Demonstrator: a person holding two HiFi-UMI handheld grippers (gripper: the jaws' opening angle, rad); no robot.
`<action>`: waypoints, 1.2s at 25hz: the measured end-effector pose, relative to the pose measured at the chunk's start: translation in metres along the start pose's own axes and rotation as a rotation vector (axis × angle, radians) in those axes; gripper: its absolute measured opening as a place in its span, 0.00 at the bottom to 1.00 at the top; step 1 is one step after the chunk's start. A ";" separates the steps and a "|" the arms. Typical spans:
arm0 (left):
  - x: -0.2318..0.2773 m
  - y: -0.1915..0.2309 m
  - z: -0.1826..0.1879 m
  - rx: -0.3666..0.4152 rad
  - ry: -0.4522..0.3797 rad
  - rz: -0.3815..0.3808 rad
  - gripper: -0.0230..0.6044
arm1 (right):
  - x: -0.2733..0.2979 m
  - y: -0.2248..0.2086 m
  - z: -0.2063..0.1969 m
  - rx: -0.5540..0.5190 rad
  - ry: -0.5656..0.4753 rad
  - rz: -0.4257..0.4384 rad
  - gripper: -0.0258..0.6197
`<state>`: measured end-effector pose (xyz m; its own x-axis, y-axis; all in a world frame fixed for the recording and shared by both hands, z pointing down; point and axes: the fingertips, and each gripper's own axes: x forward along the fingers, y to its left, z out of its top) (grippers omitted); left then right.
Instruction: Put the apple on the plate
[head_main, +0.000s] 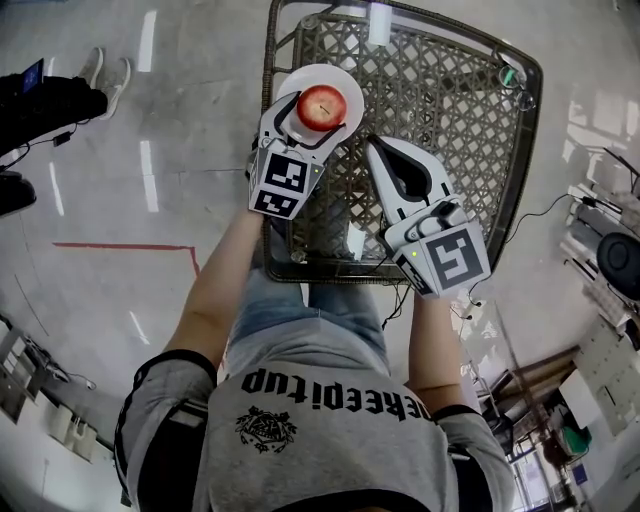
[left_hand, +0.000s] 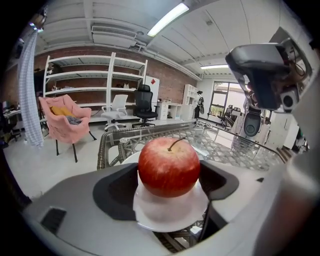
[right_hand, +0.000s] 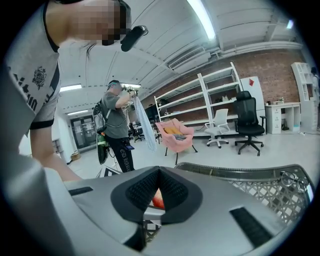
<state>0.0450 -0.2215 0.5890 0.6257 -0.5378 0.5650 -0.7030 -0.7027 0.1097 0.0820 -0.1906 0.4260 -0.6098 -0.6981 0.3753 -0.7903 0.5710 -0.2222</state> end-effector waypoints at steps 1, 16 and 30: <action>0.000 0.000 -0.001 0.008 -0.002 0.000 0.70 | 0.000 0.000 -0.001 0.000 0.000 0.000 0.04; -0.009 0.005 -0.006 -0.018 -0.016 -0.023 0.72 | -0.004 0.011 0.002 -0.003 -0.011 -0.016 0.04; -0.053 0.004 0.027 -0.006 -0.129 -0.009 0.69 | -0.012 0.028 0.008 -0.014 -0.041 -0.024 0.04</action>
<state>0.0178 -0.2081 0.5373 0.6698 -0.5872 0.4545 -0.6990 -0.7052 0.1190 0.0669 -0.1702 0.4078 -0.5928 -0.7284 0.3435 -0.8041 0.5595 -0.2011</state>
